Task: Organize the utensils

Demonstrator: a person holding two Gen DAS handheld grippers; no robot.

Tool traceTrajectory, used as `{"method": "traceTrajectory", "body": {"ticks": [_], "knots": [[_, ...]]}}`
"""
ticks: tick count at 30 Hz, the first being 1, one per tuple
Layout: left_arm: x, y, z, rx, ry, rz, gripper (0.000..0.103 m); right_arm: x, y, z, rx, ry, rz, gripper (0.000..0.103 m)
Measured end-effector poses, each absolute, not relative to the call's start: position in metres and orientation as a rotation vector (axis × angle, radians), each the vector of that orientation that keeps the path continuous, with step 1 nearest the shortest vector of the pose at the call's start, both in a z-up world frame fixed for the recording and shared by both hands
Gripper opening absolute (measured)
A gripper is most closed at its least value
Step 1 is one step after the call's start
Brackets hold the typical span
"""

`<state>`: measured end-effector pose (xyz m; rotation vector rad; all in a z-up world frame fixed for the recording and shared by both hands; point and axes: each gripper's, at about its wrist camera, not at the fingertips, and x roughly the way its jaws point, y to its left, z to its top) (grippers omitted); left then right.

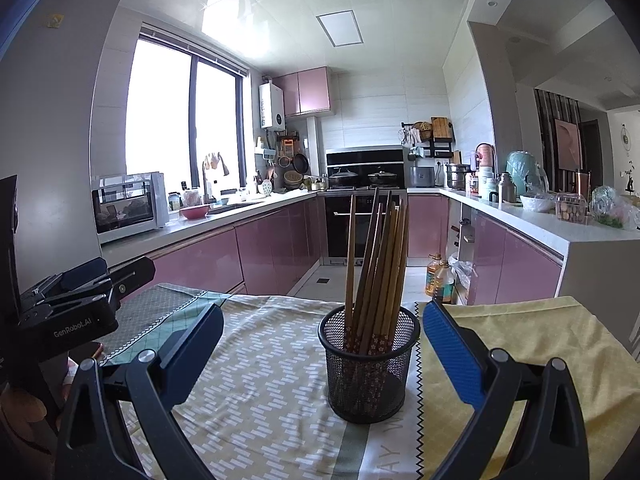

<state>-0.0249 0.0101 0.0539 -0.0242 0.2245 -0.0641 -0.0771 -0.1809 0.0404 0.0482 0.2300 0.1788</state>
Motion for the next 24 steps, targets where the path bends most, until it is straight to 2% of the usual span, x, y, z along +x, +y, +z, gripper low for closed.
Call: {"method": "traceTrajectory", "body": {"ticks": [24], "knots": [[-0.0333, 0.0162, 0.0554, -0.010, 0.198, -0.056, 0.098, -0.0813, -0.1777, 0.0423, 0.058, 0.210, 0.165, 0.096]]}}
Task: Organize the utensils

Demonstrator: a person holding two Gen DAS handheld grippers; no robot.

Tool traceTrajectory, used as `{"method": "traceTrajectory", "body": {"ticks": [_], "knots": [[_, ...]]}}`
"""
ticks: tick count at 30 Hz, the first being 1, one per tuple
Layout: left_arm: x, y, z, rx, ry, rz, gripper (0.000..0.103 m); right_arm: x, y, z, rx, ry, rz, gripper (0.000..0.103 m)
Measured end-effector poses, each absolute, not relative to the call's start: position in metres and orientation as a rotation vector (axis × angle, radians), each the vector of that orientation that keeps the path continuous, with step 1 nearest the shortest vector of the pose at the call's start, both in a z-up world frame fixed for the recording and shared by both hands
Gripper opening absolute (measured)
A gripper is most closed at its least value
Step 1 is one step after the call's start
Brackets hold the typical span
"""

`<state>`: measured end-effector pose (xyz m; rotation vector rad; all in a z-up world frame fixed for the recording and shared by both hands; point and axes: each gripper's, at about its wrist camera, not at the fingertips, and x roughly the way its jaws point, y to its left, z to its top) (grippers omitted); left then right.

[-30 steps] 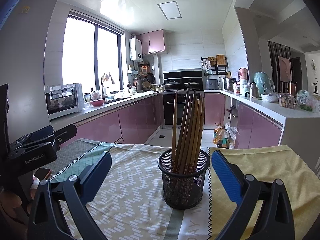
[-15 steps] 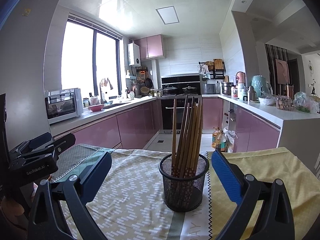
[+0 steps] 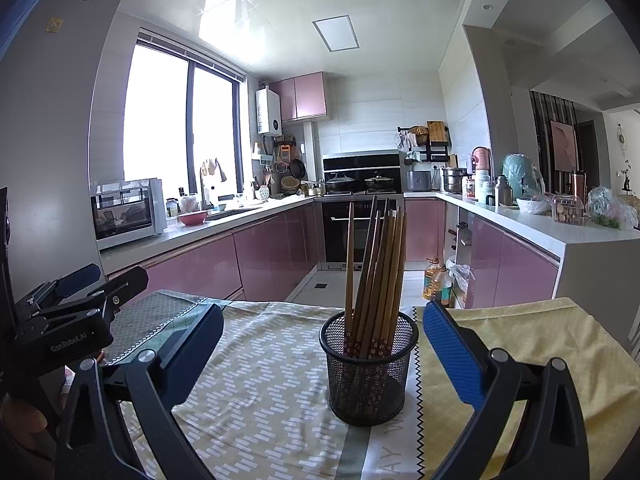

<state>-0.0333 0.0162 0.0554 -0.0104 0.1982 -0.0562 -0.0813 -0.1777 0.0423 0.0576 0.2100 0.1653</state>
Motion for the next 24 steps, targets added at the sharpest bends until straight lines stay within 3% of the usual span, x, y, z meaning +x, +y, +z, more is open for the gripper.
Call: {"method": "traceTrajectory", "body": {"ticks": [24], "knots": [[-0.0334, 0.0177, 0.0559, -0.008, 0.196, -0.051, 0.098, -0.0790, -0.1753, 0.0411, 0.063, 0.212, 0.159, 0.096]]}}
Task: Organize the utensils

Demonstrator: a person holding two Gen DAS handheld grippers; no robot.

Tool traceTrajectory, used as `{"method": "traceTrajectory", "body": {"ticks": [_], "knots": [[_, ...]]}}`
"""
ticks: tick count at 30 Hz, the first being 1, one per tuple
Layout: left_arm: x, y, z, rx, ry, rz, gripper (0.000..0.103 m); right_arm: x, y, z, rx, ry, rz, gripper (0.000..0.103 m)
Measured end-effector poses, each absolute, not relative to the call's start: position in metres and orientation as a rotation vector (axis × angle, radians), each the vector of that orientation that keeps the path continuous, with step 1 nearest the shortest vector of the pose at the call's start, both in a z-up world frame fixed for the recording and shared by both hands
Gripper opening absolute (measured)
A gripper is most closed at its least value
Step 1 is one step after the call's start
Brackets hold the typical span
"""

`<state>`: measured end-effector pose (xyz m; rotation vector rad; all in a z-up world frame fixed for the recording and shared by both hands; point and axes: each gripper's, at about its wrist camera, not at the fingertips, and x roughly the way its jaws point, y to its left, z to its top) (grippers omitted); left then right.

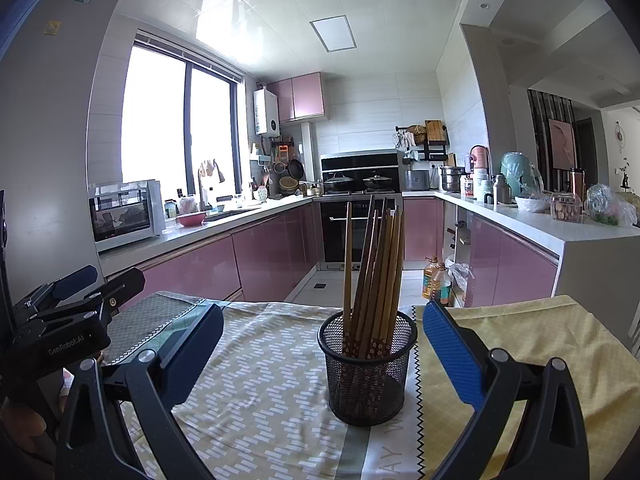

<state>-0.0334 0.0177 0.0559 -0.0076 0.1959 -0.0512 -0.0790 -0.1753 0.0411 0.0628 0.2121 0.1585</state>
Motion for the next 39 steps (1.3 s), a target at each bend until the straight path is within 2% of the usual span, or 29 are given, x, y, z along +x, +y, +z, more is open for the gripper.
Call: {"method": "traceTrajectory", "body": {"ticks": [39], "knots": [[-0.0325, 0.0186, 0.0553, -0.009, 0.198, -0.049, 0.098, -0.0797, -0.1754, 0.0396, 0.073, 0.214, 0.155, 0.096]]}}
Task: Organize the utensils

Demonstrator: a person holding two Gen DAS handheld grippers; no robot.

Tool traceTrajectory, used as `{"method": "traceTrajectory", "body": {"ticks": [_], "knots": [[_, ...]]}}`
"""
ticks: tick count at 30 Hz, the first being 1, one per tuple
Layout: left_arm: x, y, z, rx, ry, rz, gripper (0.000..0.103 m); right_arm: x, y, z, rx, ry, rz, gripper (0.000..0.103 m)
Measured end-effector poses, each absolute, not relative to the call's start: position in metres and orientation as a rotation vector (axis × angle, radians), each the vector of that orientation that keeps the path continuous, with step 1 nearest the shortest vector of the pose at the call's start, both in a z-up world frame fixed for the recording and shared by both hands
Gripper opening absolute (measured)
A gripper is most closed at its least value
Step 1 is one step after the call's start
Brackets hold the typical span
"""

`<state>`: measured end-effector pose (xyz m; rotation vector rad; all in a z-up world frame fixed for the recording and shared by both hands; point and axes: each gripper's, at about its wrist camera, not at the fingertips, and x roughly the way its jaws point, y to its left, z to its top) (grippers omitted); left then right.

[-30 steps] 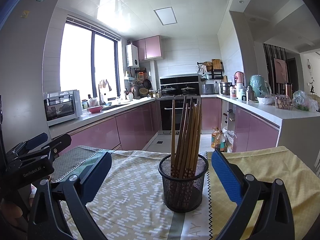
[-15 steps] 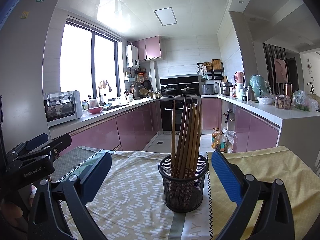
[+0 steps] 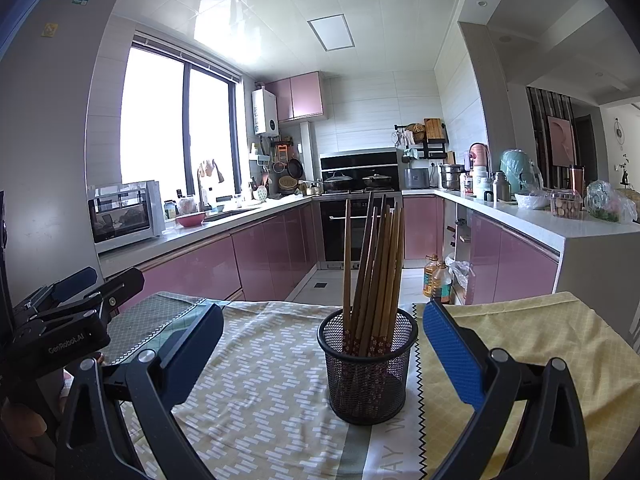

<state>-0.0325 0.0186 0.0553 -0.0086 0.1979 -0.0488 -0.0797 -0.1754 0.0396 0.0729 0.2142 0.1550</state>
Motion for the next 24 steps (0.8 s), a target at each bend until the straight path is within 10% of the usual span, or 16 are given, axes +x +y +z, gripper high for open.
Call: {"method": "traceTrajectory", "body": {"ticks": [24], "knots": [[-0.0317, 0.0189, 0.0522, -0.009, 0.203, -0.048, 0.098, -0.0783, -0.1759, 0.0401, 0.078, 0.219, 0.156, 0.096]]}}
